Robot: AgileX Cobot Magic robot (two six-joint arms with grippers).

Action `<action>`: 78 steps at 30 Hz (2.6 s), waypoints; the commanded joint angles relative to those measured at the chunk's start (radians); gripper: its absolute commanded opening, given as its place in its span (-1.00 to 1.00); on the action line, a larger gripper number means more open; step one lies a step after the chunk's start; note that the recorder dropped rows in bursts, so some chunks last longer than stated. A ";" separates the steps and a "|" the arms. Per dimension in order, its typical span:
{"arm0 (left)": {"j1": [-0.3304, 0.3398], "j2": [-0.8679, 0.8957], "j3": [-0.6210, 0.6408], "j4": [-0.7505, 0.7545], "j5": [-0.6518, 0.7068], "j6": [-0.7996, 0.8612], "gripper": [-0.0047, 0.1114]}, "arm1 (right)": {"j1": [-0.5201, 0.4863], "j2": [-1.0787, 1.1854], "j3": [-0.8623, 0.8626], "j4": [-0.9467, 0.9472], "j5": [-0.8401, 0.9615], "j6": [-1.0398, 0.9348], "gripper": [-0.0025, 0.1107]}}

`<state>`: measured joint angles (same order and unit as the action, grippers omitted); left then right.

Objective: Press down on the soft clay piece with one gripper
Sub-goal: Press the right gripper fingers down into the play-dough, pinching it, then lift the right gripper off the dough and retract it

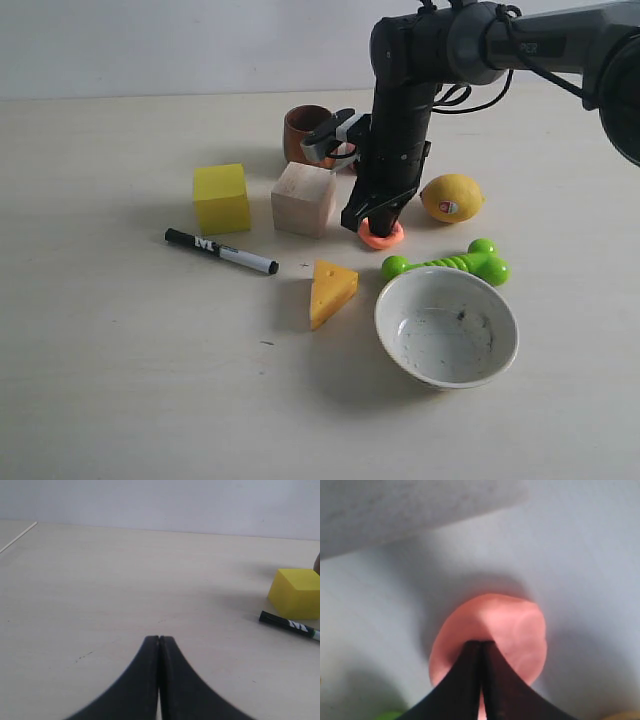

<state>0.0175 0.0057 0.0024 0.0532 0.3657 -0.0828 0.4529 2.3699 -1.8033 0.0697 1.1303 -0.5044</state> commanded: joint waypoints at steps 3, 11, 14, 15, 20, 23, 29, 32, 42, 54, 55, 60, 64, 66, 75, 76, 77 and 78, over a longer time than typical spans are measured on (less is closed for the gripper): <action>-0.004 -0.006 -0.002 -0.006 -0.008 0.002 -0.92 | 0.001 0.055 0.019 0.006 -0.052 0.011 -0.55; -0.004 -0.006 -0.002 -0.006 -0.008 0.002 -0.92 | 0.001 0.008 0.019 0.008 -0.067 0.011 -0.43; -0.004 -0.006 -0.002 -0.006 -0.008 0.002 -0.92 | 0.001 -0.007 0.019 0.008 -0.067 0.011 -0.43; -0.004 -0.006 -0.002 -0.006 -0.008 0.002 -0.92 | 0.001 -0.010 0.019 0.008 -0.067 0.014 -0.43; -0.004 -0.006 -0.002 -0.006 -0.008 0.002 -0.92 | 0.001 -0.040 0.019 0.006 -0.067 0.036 -0.43; -0.004 -0.006 -0.002 -0.006 -0.008 0.002 -0.92 | 0.001 -0.048 0.019 0.006 -0.067 0.038 -0.43; -0.004 -0.006 -0.002 -0.006 -0.008 0.002 -0.92 | 0.001 -0.056 0.019 0.010 -0.065 0.038 -0.43; -0.004 -0.006 -0.002 -0.006 -0.008 0.002 -0.92 | 0.001 -0.056 0.019 0.010 -0.063 0.045 -0.43; -0.004 -0.006 -0.002 -0.006 -0.008 0.002 -0.92 | 0.001 -0.056 0.019 0.006 -0.050 0.045 -0.86; -0.004 -0.006 -0.002 -0.006 -0.008 0.002 -0.92 | 0.001 -0.110 0.019 -0.042 -0.026 0.047 -0.91; -0.004 -0.006 -0.002 -0.006 -0.008 0.002 -0.92 | 0.001 -0.130 0.019 -0.044 -0.024 0.060 -0.95; -0.004 -0.006 -0.002 -0.006 -0.008 0.002 -0.92 | 0.001 -0.235 0.043 -0.044 -0.119 0.199 -0.96; -0.004 -0.006 -0.002 -0.006 -0.008 0.002 -0.92 | 0.001 -0.343 0.161 -0.042 -0.267 0.309 -0.96; -0.004 -0.006 -0.002 -0.006 -0.008 0.002 -0.92 | 0.001 -0.413 0.264 -0.042 -0.375 0.363 -0.96; -0.004 -0.006 -0.002 -0.006 -0.008 0.002 -0.92 | 0.001 -0.765 0.698 -0.004 -0.727 0.527 -0.96; -0.004 -0.006 -0.002 -0.006 -0.008 0.002 -0.92 | 0.001 -0.798 0.729 0.007 -0.734 0.533 -0.96; -0.004 -0.006 -0.002 -0.006 -0.008 0.002 -0.92 | 0.001 -0.831 0.753 0.021 -0.741 0.533 -0.96; -0.004 -0.006 -0.002 -0.006 -0.008 0.002 -0.92 | 0.001 -0.879 0.785 0.048 -0.744 0.533 -0.96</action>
<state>0.0175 0.0057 0.0024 0.0532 0.3657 -0.0828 0.4529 1.5911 -1.0871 0.0765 0.4294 0.0118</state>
